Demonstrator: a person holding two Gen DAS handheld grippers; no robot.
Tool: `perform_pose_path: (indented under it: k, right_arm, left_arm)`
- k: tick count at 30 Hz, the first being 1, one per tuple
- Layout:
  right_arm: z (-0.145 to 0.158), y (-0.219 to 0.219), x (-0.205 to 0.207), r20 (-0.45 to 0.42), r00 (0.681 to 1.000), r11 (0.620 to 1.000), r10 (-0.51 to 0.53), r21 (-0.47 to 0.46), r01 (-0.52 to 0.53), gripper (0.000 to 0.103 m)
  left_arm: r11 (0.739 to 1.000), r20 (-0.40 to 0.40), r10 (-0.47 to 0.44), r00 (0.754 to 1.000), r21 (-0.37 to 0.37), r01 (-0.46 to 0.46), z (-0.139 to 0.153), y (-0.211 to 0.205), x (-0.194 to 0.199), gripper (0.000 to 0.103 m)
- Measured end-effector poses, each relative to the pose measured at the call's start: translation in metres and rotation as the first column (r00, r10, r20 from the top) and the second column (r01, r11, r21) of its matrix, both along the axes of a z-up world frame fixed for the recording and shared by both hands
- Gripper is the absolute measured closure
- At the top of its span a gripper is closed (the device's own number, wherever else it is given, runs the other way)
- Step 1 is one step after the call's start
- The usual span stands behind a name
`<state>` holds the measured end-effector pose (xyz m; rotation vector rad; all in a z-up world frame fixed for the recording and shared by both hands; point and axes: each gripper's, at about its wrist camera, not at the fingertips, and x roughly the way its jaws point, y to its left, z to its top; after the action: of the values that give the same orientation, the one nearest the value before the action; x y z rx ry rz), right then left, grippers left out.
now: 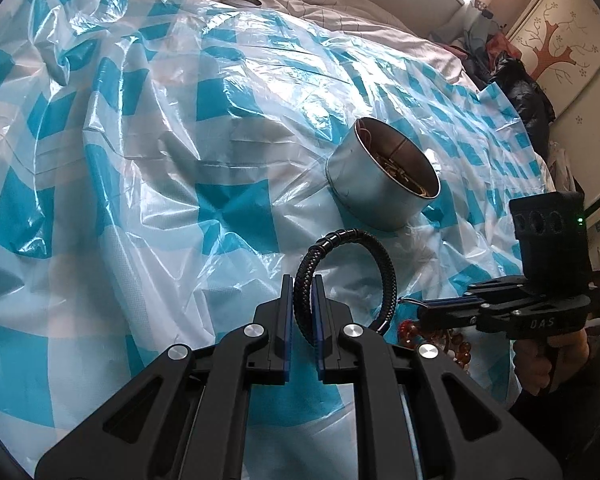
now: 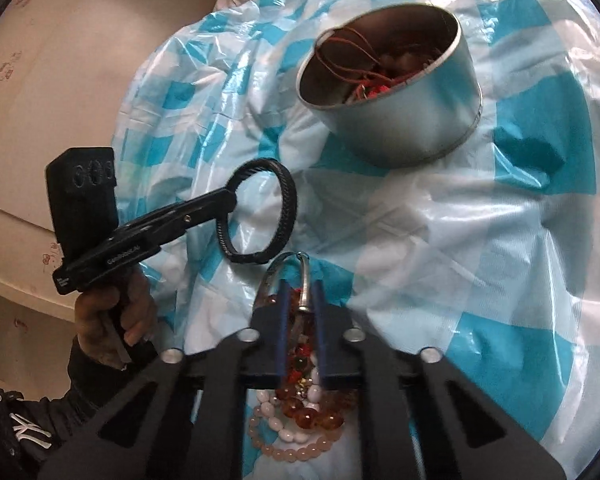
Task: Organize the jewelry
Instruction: 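Hold the black bracelet with the left tool while the right tool grasps a silver bangle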
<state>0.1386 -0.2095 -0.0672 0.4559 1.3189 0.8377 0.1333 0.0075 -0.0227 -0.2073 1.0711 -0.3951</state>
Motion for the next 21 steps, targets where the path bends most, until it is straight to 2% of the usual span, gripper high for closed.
perform_pose_path:
  k: [7, 12, 17, 19, 21]
  right_arm:
    - [0.017, -0.013, -0.001, 0.051, 0.998, 0.997, -0.033, 0.065, 0.029, 0.095]
    - [0.04, -0.026, -0.001, 0.108, 0.991, 0.982, -0.074, 0.181, 0.053, 0.097]
    - [0.05, -0.046, 0.001, 0.122, 0.98, 0.963, -0.155, 0.241, 0.122, 0.097]
    - [0.053, -0.049, 0.002, 0.132, 0.977, 0.963, -0.168, 0.232, 0.134, 0.097]
    - [0.055, -0.047, 0.002, 0.165, 0.973, 0.978, -0.163, 0.159, 0.137, 0.097]
  left_arm:
    - [1.0, 0.02, -0.004, 1.0, -0.009, 0.004, 0.005, 0.0, -0.001, 0.095]
    - [1.0, 0.034, -0.009, 0.999, -0.029, 0.01, 0.014, 0.0, -0.003, 0.095]
    - [0.998, 0.054, -0.022, 0.998, -0.058, 0.025, 0.023, -0.002, -0.004, 0.095]
    - [0.997, 0.06, -0.022, 0.998, -0.066, 0.026, 0.026, -0.003, -0.003, 0.095]
    - [0.998, 0.063, -0.016, 0.998, -0.065, 0.02, 0.028, -0.003, -0.002, 0.095]
